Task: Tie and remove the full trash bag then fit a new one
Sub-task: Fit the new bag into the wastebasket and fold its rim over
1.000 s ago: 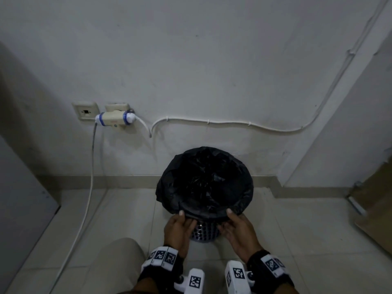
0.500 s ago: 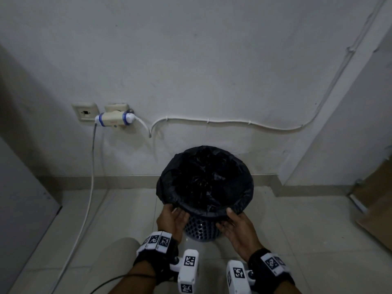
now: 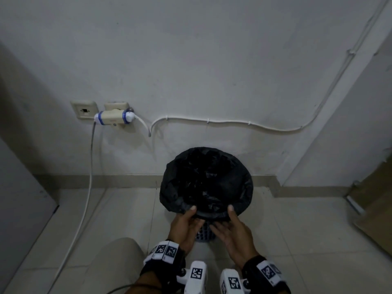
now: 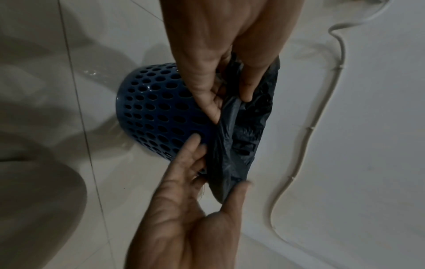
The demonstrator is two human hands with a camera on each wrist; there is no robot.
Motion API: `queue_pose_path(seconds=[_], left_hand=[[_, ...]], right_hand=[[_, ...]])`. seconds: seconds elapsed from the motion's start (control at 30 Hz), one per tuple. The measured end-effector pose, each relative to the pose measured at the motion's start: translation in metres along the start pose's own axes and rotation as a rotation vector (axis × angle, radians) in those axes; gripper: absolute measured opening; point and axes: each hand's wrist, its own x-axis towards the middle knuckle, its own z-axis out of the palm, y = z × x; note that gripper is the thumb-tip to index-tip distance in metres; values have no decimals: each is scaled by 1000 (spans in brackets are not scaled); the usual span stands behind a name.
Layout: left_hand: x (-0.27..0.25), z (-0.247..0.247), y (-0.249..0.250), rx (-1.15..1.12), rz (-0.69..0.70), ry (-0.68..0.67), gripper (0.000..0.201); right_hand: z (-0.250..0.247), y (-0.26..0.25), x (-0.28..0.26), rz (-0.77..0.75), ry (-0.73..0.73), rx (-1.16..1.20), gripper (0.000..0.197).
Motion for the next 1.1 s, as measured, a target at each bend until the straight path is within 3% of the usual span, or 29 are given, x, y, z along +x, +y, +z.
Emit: queue_pose_path(seconds=[0.13, 0.3, 0.57, 0.73, 0.83, 0.93, 1.0, 1.1], left_hand=[[-4, -7, -2, 71, -7, 11, 40], [-1, -16, 15, 47, 81, 121, 32], [8, -26, 18, 119, 65, 328, 22], [17, -24, 30, 168, -25, 339, 10], [19, -17, 35, 105, 41, 351, 35], [13, -10, 39, 77, 82, 276, 41], [11, -5, 42, 166, 118, 253, 36], [9, 1, 39, 127, 113, 215, 19]], right_hand=[[1, -3, 4, -40, 37, 23, 36], [0, -3, 8, -44, 28, 4, 31], [-3, -3, 10, -59, 32, -30, 35], [-5, -7, 8, -65, 24, -51, 33], [-5, -6, 9, -66, 20, -53, 33], [-5, -7, 9, -66, 22, -63, 33], [-4, -8, 8, -67, 18, -71, 32], [-5, -12, 6, -70, 10, -61, 31]])
